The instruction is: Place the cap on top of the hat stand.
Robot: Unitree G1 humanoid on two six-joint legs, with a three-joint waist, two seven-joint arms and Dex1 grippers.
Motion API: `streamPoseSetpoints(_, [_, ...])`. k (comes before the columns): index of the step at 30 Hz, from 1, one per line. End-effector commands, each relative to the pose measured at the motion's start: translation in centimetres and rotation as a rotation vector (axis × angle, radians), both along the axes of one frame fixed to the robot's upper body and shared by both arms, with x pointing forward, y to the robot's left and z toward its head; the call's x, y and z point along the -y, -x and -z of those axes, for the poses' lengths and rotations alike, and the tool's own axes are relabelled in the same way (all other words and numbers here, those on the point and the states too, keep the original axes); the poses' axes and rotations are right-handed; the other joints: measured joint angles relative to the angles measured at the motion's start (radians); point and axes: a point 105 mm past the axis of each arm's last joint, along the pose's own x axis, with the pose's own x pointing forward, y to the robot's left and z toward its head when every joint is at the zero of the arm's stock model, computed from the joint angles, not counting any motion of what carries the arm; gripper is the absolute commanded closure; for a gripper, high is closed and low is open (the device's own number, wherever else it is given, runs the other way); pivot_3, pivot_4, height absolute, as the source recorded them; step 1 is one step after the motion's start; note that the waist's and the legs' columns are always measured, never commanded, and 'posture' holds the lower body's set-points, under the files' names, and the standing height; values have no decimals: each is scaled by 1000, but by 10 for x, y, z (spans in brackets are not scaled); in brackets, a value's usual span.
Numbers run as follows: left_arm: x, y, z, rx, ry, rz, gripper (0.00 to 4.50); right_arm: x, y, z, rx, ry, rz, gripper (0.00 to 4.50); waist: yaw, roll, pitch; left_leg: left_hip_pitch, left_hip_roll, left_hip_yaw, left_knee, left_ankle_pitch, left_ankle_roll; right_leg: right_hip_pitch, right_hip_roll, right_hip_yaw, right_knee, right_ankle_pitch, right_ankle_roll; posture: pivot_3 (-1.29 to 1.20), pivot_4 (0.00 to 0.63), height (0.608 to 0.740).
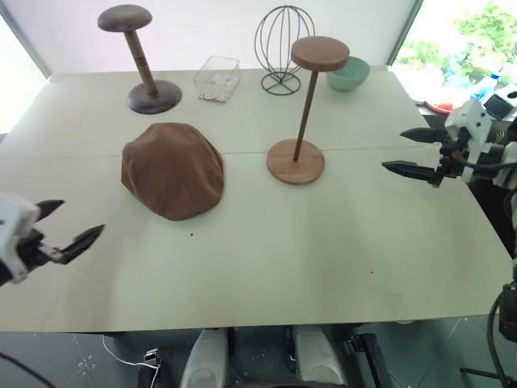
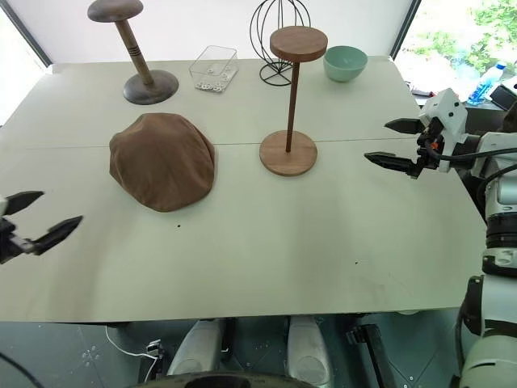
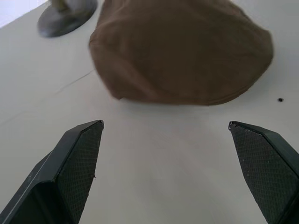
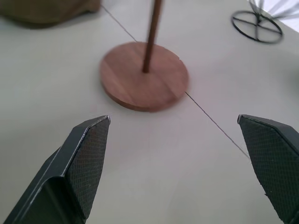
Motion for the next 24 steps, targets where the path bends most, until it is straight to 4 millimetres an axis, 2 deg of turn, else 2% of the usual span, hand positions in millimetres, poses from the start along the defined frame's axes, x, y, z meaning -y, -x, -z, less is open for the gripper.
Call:
streamPoseSetpoints(1, [23,-11,-5,26,-170,91,0,-29,26,-24,51,72,-140,15,2,0,0,0,0,0,0,0,0,0,0,0,0,0,0,0,150,740])
streamPoseSetpoints(7, [57,-36,7,73,-354,197,0,-67,59,-30,57,142,-292,15,3,0,0,1,1,0,2,0,0,0,1,1,2,1,-1,0,150,740])
streamPoseSetpoints(11, [65,-48,17,104,-439,213,0,-78,71,-32,62,156,-329,15,3,0,0,1,1,1,3,0,0,0,2,2,3,1,-1,0,150,740])
streamPoseSetpoints(15, [74,-56,39,102,-520,267,0,-86,74,-36,76,145,-323,15,4,0,0,1,1,1,3,0,0,0,2,2,3,1,-1,0,150,740])
streamPoseSetpoints(22, [94,-65,59,114,-526,293,0,-92,73,-40,85,131,-309,15,5,0,0,1,2,0,6,0,0,0,3,2,6,1,-1,0,150,740])
streamPoseSetpoints(24, [103,-75,64,138,-514,264,0,-94,73,-39,88,124,-306,15,7,0,0,1,2,0,7,0,0,0,3,2,6,1,-1,0,150,740])
